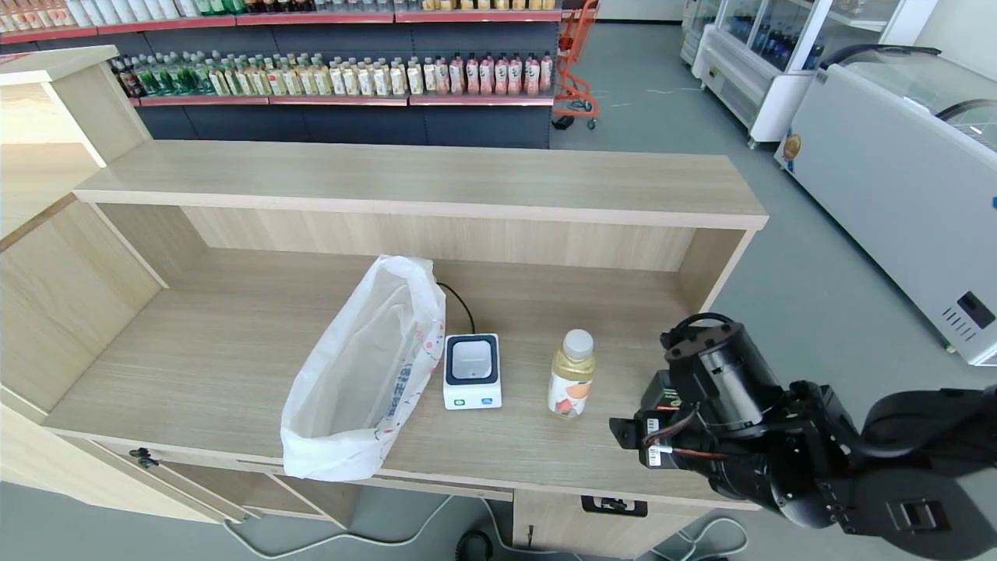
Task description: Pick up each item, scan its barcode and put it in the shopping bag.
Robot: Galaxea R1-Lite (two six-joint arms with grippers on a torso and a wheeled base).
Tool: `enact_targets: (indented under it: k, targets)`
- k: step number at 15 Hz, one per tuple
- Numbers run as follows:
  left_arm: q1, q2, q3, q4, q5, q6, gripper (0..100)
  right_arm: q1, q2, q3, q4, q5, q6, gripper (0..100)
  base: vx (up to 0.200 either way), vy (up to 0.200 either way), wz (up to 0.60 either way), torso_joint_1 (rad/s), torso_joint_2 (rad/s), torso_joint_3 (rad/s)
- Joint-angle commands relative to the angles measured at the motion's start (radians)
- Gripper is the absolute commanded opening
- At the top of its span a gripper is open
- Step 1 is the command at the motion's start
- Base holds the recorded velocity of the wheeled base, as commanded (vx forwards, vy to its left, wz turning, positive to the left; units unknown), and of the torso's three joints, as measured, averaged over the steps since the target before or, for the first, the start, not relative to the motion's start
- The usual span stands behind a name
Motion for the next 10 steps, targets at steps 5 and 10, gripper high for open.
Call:
enact_targets:
  k: [5, 10]
  targets:
    - [0.000, 0.001, 0.000, 0.000, 0.000, 0.000, 0, 0.035, 0.025, 0.270, -0.533, -0.021, -0.098, 100, 0.000, 0.000, 0.00, 0.000, 0.00, 0.000]
    - [0.000, 0.000, 0.000, 0.000, 0.000, 0.000, 0, -0.020, 0.100, 0.382, -0.800, 0.016, -0.146, 100, 0.000, 0.000, 0.00, 0.000, 0.00, 0.000]
